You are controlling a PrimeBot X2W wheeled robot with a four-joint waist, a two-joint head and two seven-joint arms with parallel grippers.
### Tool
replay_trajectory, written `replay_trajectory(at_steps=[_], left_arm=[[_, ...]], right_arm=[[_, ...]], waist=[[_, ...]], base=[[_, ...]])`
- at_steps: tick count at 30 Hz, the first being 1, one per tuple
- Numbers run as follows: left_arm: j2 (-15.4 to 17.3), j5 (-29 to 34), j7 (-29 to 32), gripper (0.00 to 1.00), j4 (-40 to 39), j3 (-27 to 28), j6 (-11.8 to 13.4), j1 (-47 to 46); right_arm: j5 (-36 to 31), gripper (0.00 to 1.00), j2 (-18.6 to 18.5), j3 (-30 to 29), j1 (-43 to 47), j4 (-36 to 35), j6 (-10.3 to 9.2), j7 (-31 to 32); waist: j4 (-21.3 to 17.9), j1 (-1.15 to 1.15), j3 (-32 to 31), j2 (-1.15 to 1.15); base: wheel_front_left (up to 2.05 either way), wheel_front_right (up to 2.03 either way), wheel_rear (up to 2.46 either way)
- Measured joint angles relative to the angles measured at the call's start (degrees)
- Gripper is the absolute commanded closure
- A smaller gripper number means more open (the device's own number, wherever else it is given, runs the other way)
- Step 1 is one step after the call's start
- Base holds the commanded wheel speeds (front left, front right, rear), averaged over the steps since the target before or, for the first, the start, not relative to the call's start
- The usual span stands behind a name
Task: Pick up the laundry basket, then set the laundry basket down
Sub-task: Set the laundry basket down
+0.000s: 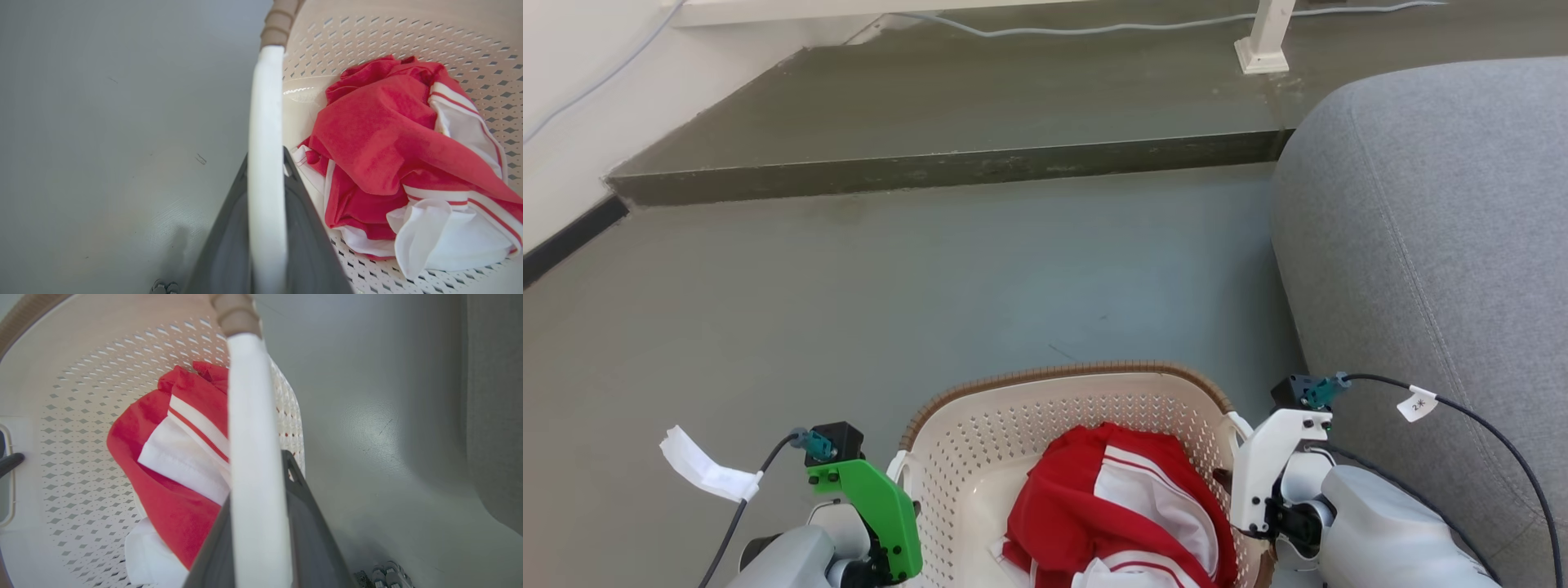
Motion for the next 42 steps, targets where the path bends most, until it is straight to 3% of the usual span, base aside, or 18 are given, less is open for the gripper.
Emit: replay_trajectory(at_steps=[14, 42], left_arm=[[1.4, 0.1, -3.1, 1.00, -1.8, -0.4, 0.0, -3.7], [4.6, 2.3, -15.6, 1.00, -4.9, -1.4, 0.0, -12.9]], right_arm=[[0.4, 1.00, -0.2, -0.2, -2.6, -1.2, -0.01, -4.7], [1.8, 1.00, -0.4, -1.4, -10.8, -4.1, -0.01, -17.3]], waist=[[-0.2, 0.00, 5.5, 0.00], [0.5, 0.01, 27.0, 0.00]], base=[[0.00, 0.00, 0.00], [0.00, 0.00, 0.00]])
